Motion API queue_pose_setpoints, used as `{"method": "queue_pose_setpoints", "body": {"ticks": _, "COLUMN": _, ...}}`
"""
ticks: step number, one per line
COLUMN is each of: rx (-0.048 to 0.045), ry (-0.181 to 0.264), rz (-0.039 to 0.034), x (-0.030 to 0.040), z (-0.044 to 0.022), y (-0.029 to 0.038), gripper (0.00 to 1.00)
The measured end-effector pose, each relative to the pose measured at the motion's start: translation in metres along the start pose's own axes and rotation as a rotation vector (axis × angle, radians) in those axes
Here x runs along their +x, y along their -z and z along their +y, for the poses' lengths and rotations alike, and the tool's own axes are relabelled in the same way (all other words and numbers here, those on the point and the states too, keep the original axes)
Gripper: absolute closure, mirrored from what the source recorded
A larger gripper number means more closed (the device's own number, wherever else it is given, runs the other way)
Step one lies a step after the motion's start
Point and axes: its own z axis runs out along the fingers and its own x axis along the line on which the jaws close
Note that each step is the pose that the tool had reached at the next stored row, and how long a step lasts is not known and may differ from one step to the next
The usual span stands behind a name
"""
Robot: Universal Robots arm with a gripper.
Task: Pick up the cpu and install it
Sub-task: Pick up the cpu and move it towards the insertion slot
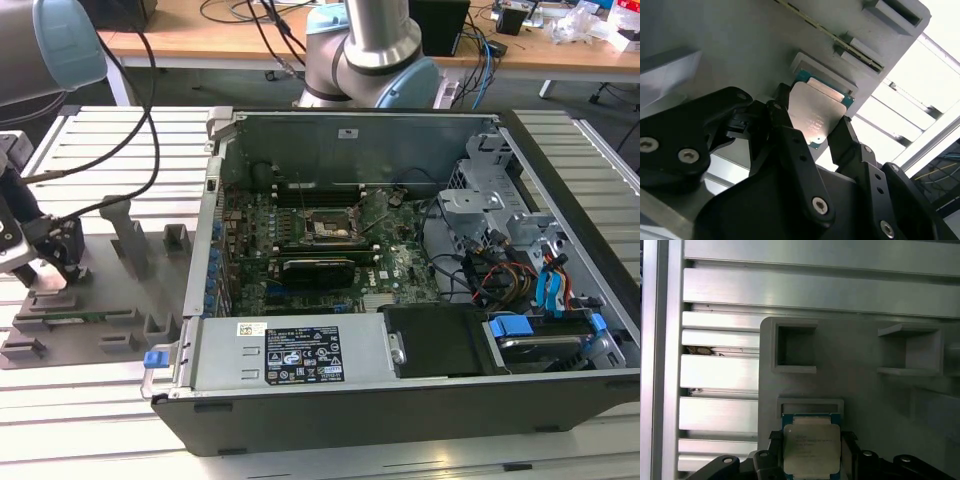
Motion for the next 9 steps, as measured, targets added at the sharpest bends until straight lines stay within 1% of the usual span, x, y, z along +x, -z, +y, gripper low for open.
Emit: {"method": "queue_pose_setpoints", "body": {"ticks": 9, "rx": -0.0001, "ry": 0.000, "rz": -0.0001, "x": -0.0003, "z": -0.0003, "y": 0.0100, "gripper": 0.45}}
